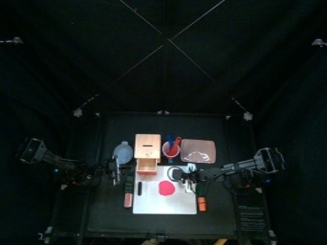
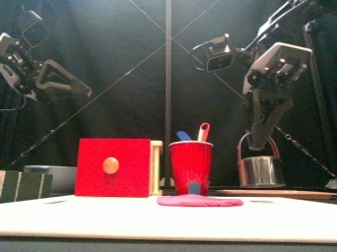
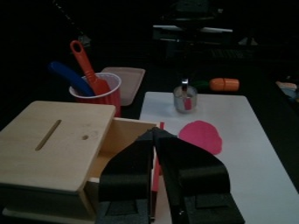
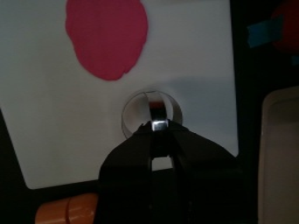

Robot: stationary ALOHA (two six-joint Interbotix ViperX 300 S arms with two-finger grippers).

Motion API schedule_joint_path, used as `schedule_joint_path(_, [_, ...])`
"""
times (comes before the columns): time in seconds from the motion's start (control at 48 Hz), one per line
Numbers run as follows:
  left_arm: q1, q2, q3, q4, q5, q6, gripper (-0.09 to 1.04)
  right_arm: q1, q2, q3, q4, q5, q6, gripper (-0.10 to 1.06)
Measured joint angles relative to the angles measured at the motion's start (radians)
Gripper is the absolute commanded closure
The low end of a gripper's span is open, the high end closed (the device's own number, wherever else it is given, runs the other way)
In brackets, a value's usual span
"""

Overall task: Get the cutter from the drawer then cut the dough then place the extra dough in the bowl
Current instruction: Shut the drawer

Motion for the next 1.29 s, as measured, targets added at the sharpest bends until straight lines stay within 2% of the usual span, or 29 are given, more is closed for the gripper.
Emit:
schedule_joint_path(0.25, [0.020,0.000,-0.002,0.000,0.000,0.000,0.46,0.003,0.000,0.021,0.005,-0.012,0.000,0.45])
schedule_joint_path(0.458, [0.049,0.000,-0.005,0.006,0.000,0.002,0.46,0.005,0.017,0.023,0.012,-0.012,0.002,0.29])
schedule_joint_path(0.562, [0.060,0.000,-0.008,0.014,0.000,0.002,0.46,0.008,0.018,0.025,0.020,-0.012,0.002,0.24])
schedule_joint_path(0.771, [0.104,0.000,-0.026,0.015,0.000,-0.002,0.45,0.012,0.017,0.006,0.017,-0.014,0.002,0.24])
schedule_joint_path(0.896, [0.156,0.000,-0.055,0.000,0.023,-0.002,0.45,0.012,0.017,-0.043,-0.020,-0.032,0.003,0.24])
schedule_joint_path(0.979, [0.202,0.002,-0.091,-0.005,0.066,0.002,0.45,0.009,0.017,-0.075,-0.054,-0.069,0.002,0.24])
schedule_joint_path(1.042, [0.259,0.002,-0.133,0.006,0.149,0.009,0.46,0.006,0.023,-0.101,-0.080,-0.110,0.003,0.25])
schedule_joint_path(1.188, [0.422,0.003,-0.230,0.091,0.416,0.028,0.47,0.003,0.089,-0.158,-0.118,-0.196,-0.003,0.26])
schedule_joint_path(1.292, [0.522,0.005,-0.304,0.155,0.606,0.026,0.47,0.002,0.141,-0.199,-0.130,-0.225,-0.008,0.33])
